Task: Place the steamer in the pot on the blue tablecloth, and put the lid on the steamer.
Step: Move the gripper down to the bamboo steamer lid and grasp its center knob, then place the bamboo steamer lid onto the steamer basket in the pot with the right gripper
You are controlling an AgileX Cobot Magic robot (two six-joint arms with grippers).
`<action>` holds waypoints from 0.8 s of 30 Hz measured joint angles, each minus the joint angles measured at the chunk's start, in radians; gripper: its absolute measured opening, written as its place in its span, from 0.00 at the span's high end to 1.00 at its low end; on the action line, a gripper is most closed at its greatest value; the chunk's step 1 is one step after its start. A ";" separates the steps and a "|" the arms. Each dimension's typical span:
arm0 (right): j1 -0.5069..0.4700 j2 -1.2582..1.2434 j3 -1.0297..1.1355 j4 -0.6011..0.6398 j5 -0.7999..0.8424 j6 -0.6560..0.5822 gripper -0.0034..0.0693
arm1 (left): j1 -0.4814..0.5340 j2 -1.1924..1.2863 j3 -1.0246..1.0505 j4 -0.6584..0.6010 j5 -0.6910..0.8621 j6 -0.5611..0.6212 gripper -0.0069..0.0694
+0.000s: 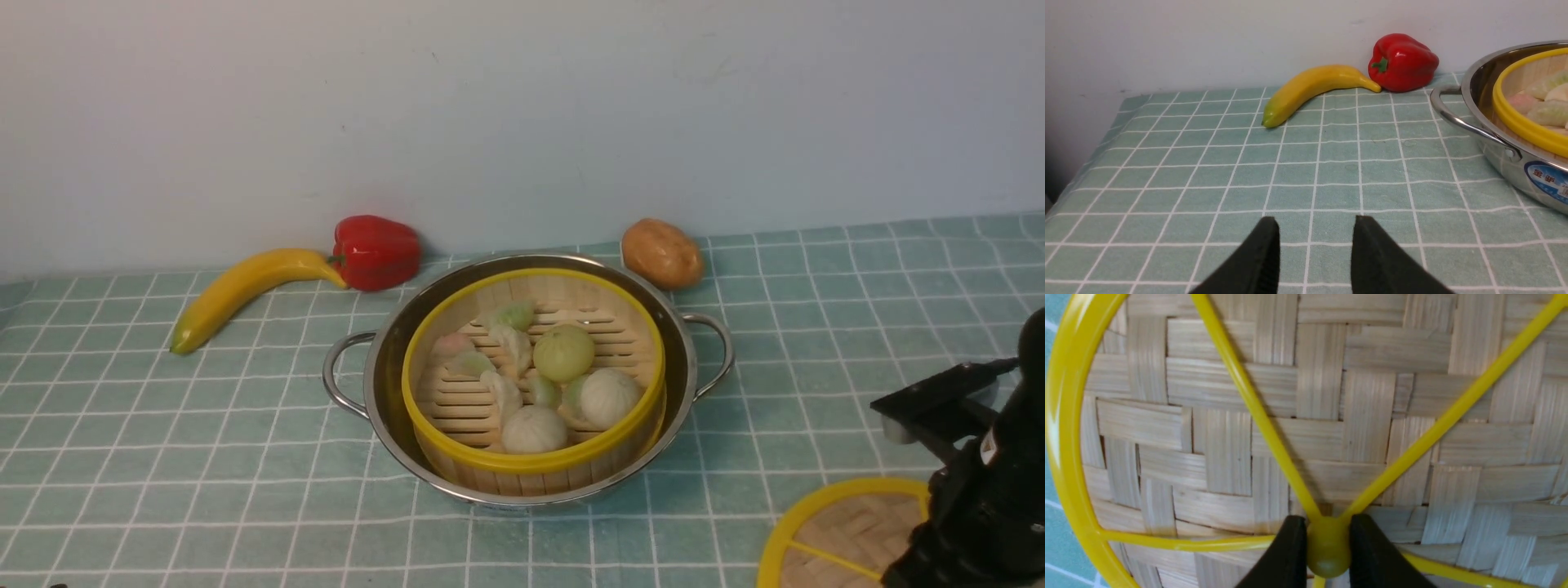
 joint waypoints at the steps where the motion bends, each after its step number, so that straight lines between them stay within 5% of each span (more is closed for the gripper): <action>1: 0.000 -0.001 0.000 0.000 0.000 0.003 0.75 | 0.000 0.000 0.000 0.000 0.000 0.000 0.59; 7: 0.003 -0.195 0.002 -0.013 -0.055 0.081 0.75 | 0.000 0.000 0.000 0.000 0.000 0.000 0.59; 13: 0.083 -0.370 -0.108 0.062 -0.141 -0.090 0.75 | 0.000 0.000 0.000 0.000 0.000 -0.001 0.59; 24: 0.312 -0.089 -0.455 0.105 -0.198 -0.248 0.75 | 0.000 -0.002 0.000 0.000 0.000 -0.001 0.59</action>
